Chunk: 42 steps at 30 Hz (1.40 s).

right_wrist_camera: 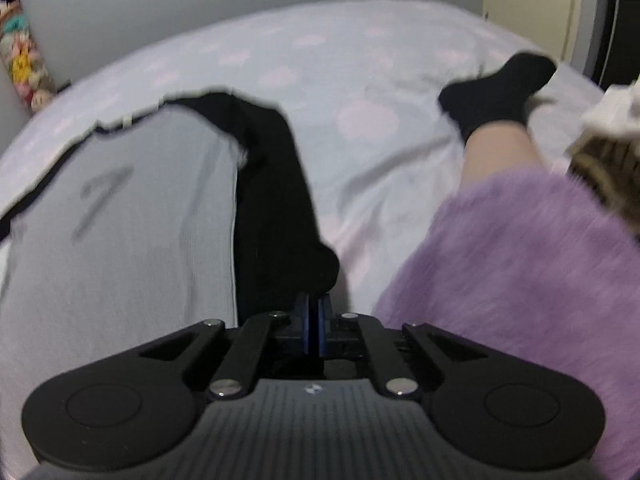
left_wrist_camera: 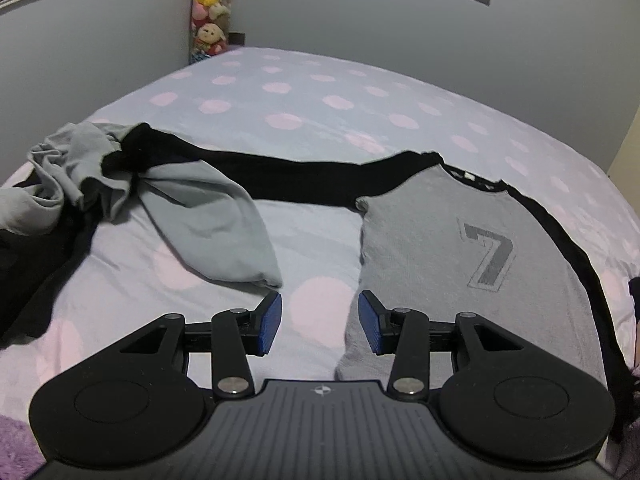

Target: Fold clothes

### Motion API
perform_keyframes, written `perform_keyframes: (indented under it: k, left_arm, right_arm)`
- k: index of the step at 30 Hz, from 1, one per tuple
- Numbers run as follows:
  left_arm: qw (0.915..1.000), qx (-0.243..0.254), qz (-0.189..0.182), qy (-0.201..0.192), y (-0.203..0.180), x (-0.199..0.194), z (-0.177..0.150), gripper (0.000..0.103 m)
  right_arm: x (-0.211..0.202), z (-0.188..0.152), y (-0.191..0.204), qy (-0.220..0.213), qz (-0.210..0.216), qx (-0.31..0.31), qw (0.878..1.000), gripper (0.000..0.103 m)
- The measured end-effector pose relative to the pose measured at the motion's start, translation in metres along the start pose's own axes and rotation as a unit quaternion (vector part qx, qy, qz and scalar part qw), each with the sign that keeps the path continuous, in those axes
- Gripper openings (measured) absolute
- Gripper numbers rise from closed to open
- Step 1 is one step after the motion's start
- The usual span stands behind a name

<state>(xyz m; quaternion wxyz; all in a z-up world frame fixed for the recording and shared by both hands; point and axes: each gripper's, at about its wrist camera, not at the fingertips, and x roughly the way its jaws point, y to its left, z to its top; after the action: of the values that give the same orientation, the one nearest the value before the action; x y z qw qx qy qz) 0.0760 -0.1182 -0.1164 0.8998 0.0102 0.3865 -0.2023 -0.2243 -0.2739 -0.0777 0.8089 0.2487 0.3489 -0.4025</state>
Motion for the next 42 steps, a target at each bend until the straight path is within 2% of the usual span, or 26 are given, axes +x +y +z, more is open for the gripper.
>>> perform_keyframes:
  k: [9,12,19,22,28,31,32,34,37,42]
  left_arm:
    - [1.0000,0.003,-0.002,-0.001,-0.003,0.001,0.001,0.040]
    - [1.0000,0.001,0.003,0.004,-0.002,0.003,0.002,0.040]
    - [0.9996,0.010,0.021,0.018,-0.001,0.014,0.006,0.040]
    - [0.9990,0.016,0.032,0.029,-0.002,0.022,0.007,0.040]
    - [0.9975,0.022,0.045,0.049,-0.003,0.038,0.010,0.040]
    - [0.9971,0.025,0.046,0.055,-0.004,0.045,0.012,0.040]
    - [0.9970,0.026,0.046,0.057,-0.005,0.047,0.013,0.040]
    - [0.9970,0.028,0.041,0.059,-0.007,0.051,0.013,0.040]
    - [0.9971,0.029,0.031,0.063,-0.010,0.055,0.011,0.040]
    - [0.9972,0.023,0.019,0.069,-0.009,0.056,0.006,0.040]
  right_arm:
    - [-0.036,0.087,-0.033,-0.065,-0.045,-0.029,0.996,0.005]
    - [-0.030,0.118,-0.046,-0.065,-0.077,-0.049,0.994,0.005]
    - [0.018,0.184,-0.099,-0.044,-0.154,-0.040,0.986,0.005]
    - [0.041,0.200,-0.120,-0.033,-0.159,-0.023,0.986,0.005]
    - [0.086,0.207,-0.140,0.004,-0.155,-0.013,0.988,0.007]
    - [0.082,0.208,-0.150,0.003,-0.141,0.018,0.990,0.015]
    - [0.081,0.208,-0.154,0.002,-0.137,0.029,0.990,0.026]
    - [0.068,0.208,-0.159,-0.013,-0.134,0.059,0.989,0.039]
    - [0.056,0.203,-0.162,-0.012,-0.120,0.084,0.989,0.041]
    - [0.057,0.181,-0.164,0.031,-0.127,0.122,0.984,0.046]
